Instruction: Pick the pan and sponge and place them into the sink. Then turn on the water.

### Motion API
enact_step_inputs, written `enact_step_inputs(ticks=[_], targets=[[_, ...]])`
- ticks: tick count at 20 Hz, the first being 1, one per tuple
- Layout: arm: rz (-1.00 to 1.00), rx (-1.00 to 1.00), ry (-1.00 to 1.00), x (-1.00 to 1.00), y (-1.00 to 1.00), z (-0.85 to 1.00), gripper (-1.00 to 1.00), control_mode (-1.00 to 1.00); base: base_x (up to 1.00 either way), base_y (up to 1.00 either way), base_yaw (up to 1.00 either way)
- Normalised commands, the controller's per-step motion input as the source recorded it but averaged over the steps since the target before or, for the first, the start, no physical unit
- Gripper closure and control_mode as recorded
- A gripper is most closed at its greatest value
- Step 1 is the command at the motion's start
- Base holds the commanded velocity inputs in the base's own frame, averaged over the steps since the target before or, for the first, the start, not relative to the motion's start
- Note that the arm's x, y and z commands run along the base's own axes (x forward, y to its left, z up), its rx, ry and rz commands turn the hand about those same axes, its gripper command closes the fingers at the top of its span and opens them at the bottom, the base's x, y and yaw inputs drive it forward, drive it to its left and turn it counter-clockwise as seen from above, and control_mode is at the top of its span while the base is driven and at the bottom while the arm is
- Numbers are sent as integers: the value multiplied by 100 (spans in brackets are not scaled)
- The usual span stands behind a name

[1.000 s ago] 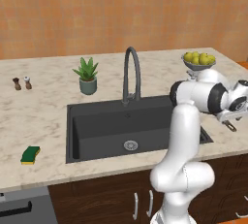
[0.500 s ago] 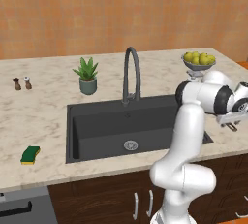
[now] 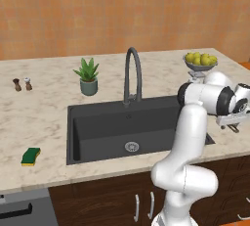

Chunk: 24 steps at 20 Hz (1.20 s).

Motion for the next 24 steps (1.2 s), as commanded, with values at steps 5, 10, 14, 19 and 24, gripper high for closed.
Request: enact_step_inputs(ticks=[5, 10, 14, 19, 24], targets=[[0, 0, 2, 0, 0, -93, 100, -100, 0, 0, 0], [-3, -1, 0, -39, 24, -90, 100, -100, 0, 0, 0], [-11, 0, -4, -82, 66, -58, 100, -100, 0, 0, 0], [-9, 6, -6, -91, 65, 9, 100, -100, 0, 0, 0], [7, 2, -25, -63, 60, 78, 100, -100, 0, 0, 0]])
